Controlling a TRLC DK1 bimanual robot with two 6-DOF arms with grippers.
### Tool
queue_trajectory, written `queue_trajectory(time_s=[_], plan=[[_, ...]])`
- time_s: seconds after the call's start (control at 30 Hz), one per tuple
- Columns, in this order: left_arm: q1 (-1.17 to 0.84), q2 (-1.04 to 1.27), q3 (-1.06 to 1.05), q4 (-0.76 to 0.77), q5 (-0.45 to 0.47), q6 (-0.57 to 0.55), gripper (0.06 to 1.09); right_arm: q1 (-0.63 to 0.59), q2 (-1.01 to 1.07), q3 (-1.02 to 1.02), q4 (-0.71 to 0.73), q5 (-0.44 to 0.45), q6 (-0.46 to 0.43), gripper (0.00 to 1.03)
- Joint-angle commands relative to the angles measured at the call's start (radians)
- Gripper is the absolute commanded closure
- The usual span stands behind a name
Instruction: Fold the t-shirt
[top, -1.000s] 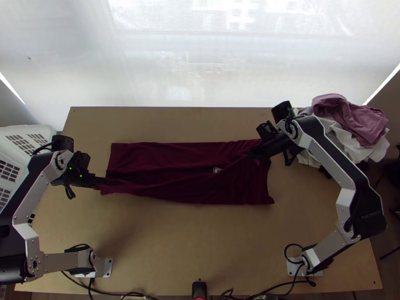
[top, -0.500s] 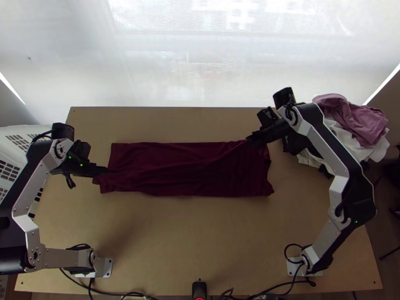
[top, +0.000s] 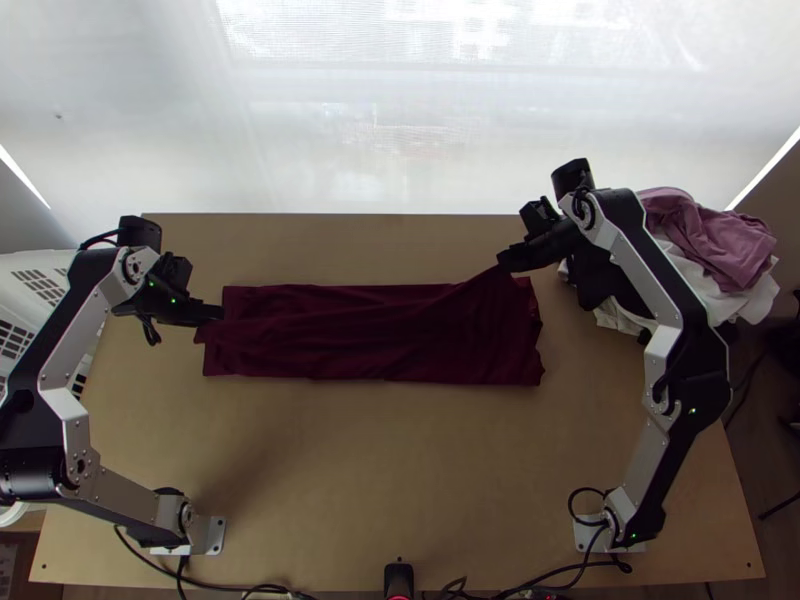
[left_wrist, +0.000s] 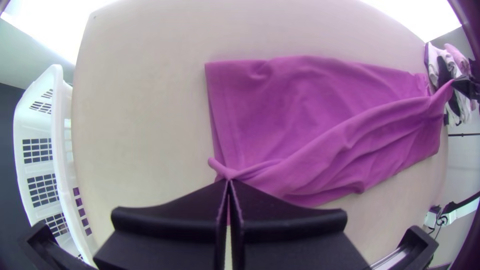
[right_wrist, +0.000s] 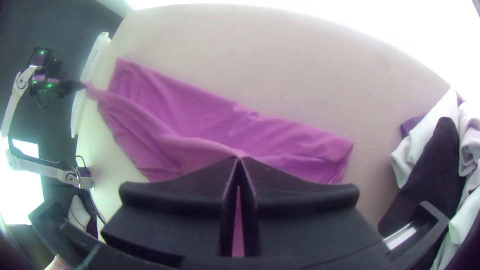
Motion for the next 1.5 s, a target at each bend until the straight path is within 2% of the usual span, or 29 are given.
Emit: queue_trajectory(time_s=[0.0, 0.47, 1.03, 1.47], plan=[[0.007, 0.132, 0.13, 0.003, -0.004, 0.003, 1.05, -0.029, 0.045, 0.03, -0.009, 0.003, -0.01, 1.0], [0.001, 0.351, 0.342, 0.004, -0.009, -0.025, 1.05, -0.056, 0.125, 0.102, -0.01, 0.005, -0.02, 1.0], [-0.016, 0.526, 0.483, 0.0, -0.012, -0.029, 1.05, -0.058, 0.342, 0.389, -0.108, 0.026, -0.02, 1.0], [-0.023, 0.615, 0.577, -0.011, -0.018, -0.042, 1.05, -0.064, 0.421, 0.41, -0.108, 0.048, -0.026, 1.0]])
